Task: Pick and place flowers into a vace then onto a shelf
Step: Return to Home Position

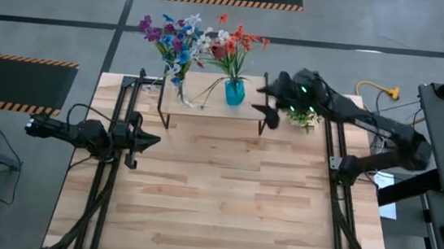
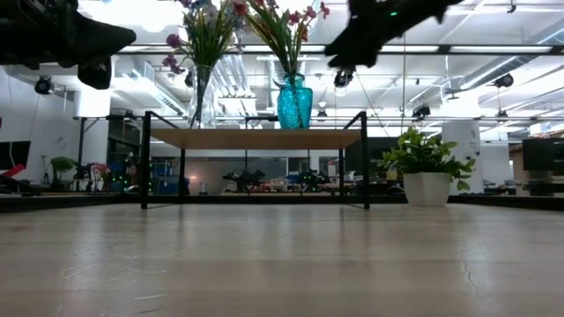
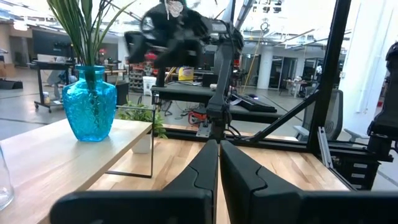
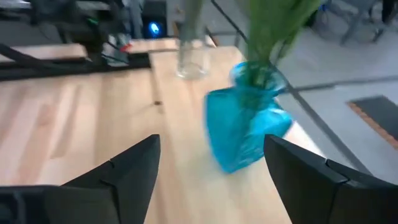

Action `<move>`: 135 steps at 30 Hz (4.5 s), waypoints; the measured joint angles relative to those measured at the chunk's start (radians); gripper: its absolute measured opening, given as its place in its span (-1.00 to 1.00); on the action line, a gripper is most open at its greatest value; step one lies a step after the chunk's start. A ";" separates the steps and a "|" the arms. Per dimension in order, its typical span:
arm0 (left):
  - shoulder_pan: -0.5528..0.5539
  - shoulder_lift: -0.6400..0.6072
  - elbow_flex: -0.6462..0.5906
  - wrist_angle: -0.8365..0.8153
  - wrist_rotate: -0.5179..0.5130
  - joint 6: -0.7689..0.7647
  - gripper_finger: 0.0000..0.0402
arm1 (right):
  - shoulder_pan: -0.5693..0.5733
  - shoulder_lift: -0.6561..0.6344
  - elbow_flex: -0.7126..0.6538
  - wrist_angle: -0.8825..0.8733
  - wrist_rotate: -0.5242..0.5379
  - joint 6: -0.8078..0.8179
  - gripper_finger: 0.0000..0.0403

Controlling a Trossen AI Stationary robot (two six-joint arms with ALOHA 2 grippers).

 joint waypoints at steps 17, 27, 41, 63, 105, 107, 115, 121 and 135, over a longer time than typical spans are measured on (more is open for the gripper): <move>0.000 0.000 0.000 -0.016 0.000 0.003 -1.00 | 0.297 -0.751 -0.794 0.383 0.164 0.208 0.23; 0.000 -0.002 -0.011 -0.023 -0.024 0.003 -1.00 | 0.520 -0.974 -0.956 0.364 0.426 0.222 0.23; 0.021 0.035 -0.116 0.159 -0.013 0.042 -1.00 | 0.543 -1.062 -1.034 0.338 0.509 0.193 0.23; 0.326 0.062 -0.116 0.168 0.311 0.000 -1.00 | 0.550 -1.120 -1.102 0.386 0.433 0.161 -0.19; 0.308 -0.069 -0.116 -0.038 0.351 -0.041 -1.00 | 0.549 -1.134 -1.122 0.351 0.426 0.140 -0.96; 0.308 -0.069 -0.116 -0.044 0.351 -0.041 -1.00 | 0.549 -1.134 -1.122 0.352 0.426 0.140 -0.96; 0.308 -0.066 -0.116 -0.045 0.351 -0.041 -1.00 | 0.549 -1.134 -1.122 0.354 0.427 0.148 -0.96; 0.308 -0.066 -0.116 -0.045 0.351 -0.041 -1.00 | 0.549 -1.134 -1.122 0.354 0.428 0.148 -0.96; 0.308 -0.066 -0.115 -0.045 0.351 -0.042 -1.00 | 0.549 -1.134 -1.122 0.354 0.428 0.149 -0.96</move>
